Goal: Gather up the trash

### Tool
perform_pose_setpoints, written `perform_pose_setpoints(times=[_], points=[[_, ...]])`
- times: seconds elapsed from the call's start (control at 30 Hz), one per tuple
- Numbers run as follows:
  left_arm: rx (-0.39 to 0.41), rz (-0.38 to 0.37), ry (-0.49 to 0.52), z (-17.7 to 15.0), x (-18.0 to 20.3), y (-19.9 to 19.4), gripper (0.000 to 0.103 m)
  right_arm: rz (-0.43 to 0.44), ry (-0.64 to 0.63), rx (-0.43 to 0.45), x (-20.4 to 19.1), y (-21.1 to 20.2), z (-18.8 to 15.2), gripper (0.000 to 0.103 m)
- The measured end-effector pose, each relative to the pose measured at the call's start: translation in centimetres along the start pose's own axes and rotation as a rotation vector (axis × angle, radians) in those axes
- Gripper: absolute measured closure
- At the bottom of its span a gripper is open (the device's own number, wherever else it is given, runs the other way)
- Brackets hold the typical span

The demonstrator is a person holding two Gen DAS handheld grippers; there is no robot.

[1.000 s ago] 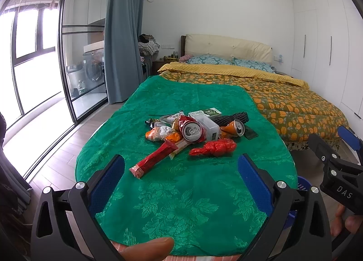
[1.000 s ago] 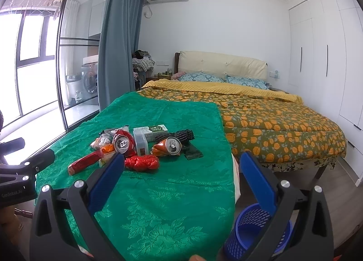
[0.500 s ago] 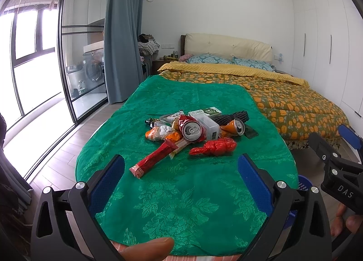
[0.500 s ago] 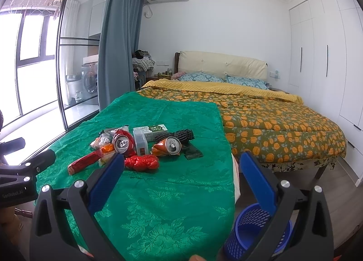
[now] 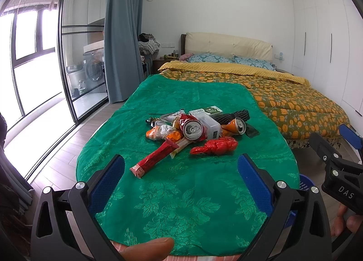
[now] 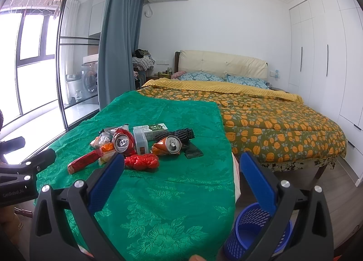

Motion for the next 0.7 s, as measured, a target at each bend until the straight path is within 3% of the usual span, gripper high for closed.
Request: perform_pose_setpoints(times=[0.7], points=[[-0.003,0.001,0.004,0.02,0.06,0.08,0.004,-0.003,0.002,0.001,0.15,-0.02,-0.03,0.005]])
Point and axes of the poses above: each gripper's, at about its wrist camera, not at the fingertips, and y roughly the way its jaws point, x to its right, z to its top, the point moved 8 cm from there along y, roughly the way its jaws point, and after that the axes turned 14 degrees about y, right-handed, at the moved point
